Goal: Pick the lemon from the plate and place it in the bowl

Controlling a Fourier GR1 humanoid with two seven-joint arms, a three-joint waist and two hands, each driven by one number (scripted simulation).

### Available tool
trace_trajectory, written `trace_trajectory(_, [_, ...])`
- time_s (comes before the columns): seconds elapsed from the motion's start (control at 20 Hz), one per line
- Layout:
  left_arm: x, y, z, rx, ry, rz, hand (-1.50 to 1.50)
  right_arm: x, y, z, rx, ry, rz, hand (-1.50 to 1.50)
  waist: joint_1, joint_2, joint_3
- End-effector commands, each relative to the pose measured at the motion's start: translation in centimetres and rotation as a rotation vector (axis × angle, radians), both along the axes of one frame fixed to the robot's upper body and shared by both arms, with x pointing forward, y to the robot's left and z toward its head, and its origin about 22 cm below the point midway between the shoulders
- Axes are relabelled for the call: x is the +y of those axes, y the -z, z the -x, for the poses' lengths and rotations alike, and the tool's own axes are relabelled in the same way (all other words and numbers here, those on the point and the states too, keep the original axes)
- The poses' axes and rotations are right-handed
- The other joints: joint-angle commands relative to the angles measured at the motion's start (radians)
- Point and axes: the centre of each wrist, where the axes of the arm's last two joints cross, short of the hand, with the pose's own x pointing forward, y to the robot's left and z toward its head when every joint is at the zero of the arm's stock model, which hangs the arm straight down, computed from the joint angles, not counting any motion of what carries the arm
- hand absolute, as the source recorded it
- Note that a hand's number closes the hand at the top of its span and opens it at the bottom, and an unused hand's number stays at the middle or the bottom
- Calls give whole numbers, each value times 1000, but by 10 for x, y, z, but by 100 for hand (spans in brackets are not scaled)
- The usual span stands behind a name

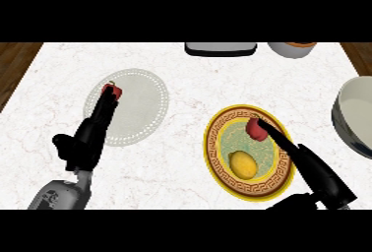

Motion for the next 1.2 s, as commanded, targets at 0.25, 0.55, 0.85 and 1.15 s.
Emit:
trace_trajectory(0.25, [6,-7,-7,1,-15,18,0,-17,20,12,-3,-39,-145,-150,-4,0,0])
trace_trajectory(0.55, [17,-2,9,0,4,15,0,4,21,9,35,-31,-197,-150,0,0,0])
trace_trajectory(0.85, [-5,19,-9,-6,5,14,0,-14,30,-10,67,-5,-225,-150,-2,1,0])
trace_trajectory(1.15, [-3,-19,-9,3,14,13,0,24,77,-5,111,-7,-218,-150,1,0,0])
